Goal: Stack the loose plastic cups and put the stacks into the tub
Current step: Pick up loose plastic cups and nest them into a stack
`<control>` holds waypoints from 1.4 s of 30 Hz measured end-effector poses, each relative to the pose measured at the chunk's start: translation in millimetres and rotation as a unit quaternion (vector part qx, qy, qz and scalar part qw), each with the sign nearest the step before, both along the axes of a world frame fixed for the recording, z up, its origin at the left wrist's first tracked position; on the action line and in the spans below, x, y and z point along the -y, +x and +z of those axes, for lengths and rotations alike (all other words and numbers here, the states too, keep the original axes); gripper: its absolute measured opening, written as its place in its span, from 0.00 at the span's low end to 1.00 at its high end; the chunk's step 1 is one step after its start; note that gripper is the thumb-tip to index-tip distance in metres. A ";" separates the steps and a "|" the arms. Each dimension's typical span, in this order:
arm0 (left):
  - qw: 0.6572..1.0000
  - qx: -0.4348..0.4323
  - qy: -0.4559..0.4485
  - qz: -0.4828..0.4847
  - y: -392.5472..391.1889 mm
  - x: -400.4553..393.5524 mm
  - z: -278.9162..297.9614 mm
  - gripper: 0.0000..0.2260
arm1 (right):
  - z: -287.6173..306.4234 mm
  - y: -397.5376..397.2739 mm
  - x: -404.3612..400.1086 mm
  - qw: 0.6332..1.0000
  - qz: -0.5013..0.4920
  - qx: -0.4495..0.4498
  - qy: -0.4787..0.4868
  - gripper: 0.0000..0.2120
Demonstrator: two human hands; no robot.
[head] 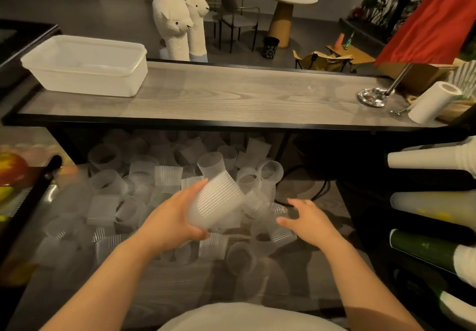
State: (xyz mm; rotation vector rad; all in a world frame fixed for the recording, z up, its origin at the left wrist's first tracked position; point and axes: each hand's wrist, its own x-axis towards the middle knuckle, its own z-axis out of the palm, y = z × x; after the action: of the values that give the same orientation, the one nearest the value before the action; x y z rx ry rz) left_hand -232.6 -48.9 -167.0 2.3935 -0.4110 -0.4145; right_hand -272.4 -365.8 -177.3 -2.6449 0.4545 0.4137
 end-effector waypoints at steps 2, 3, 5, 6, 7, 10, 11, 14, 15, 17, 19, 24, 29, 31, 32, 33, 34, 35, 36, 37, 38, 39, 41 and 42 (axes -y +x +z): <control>1.000 -0.004 0.003 0.005 0.4 -2.4 0.2 0.51 | -6.1 -1.0 -0.4 0.997 0.033 -0.062 -0.018 0.41; 1.000 -0.004 0.004 0.007 0.7 -3.4 0.8 0.51 | -9.1 -0.4 -1.5 0.996 0.046 -0.076 -0.022 0.42; 1.000 0.000 0.007 0.010 1.8 -5.4 2.6 0.50 | -15.0 2.7 -3.1 0.994 0.061 -0.088 -0.016 0.43; 1.000 0.002 0.006 0.014 2.8 -6.7 3.4 0.50 | -17.4 4.3 -3.4 0.994 0.065 -0.088 -0.017 0.43; 1.000 0.003 0.005 0.018 3.8 -8.1 3.8 0.50 | -20.4 5.6 -3.0 0.994 0.068 -0.087 -0.021 0.43; 1.000 0.002 0.004 0.024 5.2 -10.9 4.4 0.50 | -23.9 5.4 -0.5 0.996 0.053 -0.066 -0.025 0.43; 1.000 0.002 0.005 0.024 5.7 -11.2 4.3 0.50 | -22.4 4.8 1.2 0.998 0.038 -0.053 -0.024 0.43; 1.000 -0.004 0.005 0.016 5.8 -9.2 3.6 0.50 | -11.6 4.9 8.8 0.999 -0.009 0.010 -0.040 0.39; 1.000 -0.007 0.006 0.011 5.7 -8.0 2.6 0.51 | -5.6 5.7 10.8 0.998 -0.030 0.044 -0.027 0.36; 1.000 -0.013 0.010 -0.002 5.4 -4.2 0.6 0.51 | 9.0 7.5 10.2 0.987 -0.082 0.126 0.051 0.32; 1.000 -0.014 0.004 -0.019 4.5 1.1 0.2 0.51 | 25.2 10.3 2.6 0.950 -0.119 0.198 0.209 0.27; 0.997 -0.027 -0.038 -0.054 1.8 13.6 7.6 0.50 | 51.1 19.1 -33.5 0.768 -0.137 0.219 0.586 0.27; 0.994 -0.043 -0.077 -0.066 -0.5 17.1 14.2 0.48 | 55.7 24.3 -64.0 0.747 -0.117 0.223 0.615 0.22; 0.993 -0.048 -0.087 -0.060 -2.1 15.1 16.2 0.48 | 57.2 24.2 -71.2 0.740 -0.110 0.226 0.623 0.18; 0.993 -0.050 -0.090 -0.057 -3.1 13.9 17.1 0.48 | 57.5 24.4 -73.5 0.748 -0.112 0.237 0.609 0.16; 0.993 -0.055 -0.094 -0.053 -4.2 12.8 18.2 0.48 | 57.4 24.5 -75.3 0.761 -0.115 0.248 0.589 0.15; 0.992 -0.060 -0.098 -0.048 -5.6 11.4 19.0 0.47 | 57.2 24.5 -76.8 0.772 -0.117 0.256 0.570 0.14; 0.992 -0.064 -0.102 -0.044 -6.8 10.2 20.1 0.47 | 57.1 24.4 -78.3 0.783 -0.116 0.259 0.554 0.13; 0.991 -0.066 -0.105 -0.041 -7.7 9.0 20.5 0.47 | 56.4 24.1 -79.9 0.792 -0.111 0.258 0.541 0.13; 0.991 -0.067 -0.108 -0.038 -8.7 7.8 21.2 0.47 | 55.7 23.8 -81.6 0.803 -0.102 0.255 0.529 0.14; 0.991 -0.067 -0.110 -0.035 -9.2 6.6 21.9 0.47 | 55.6 23.2 -83.8 0.816 -0.093 0.253 0.511 0.14; 0.991 -0.067 -0.112 -0.030 -9.4 5.2 22.7 0.47 | 56.9 22.3 -86.6 0.831 -0.084 0.252 0.489 0.15; 0.991 -0.066 -0.115 -0.020 -9.0 2.8 23.4 0.46 | 59.3 21.3 -92.3 0.857 -0.068 0.255 0.442 0.15; 0.991 -0.065 -0.116 -0.017 -8.7 2.0 23.7 0.46 | 59.4 21.2 -94.7 0.868 -0.063 0.255 0.421 0.14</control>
State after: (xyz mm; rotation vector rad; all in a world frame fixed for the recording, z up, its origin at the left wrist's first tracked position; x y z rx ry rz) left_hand -241.3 -50.8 -143.3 2.1237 -0.4172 -0.5053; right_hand -251.2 -271.1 -117.9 -1.7488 0.1942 -0.1327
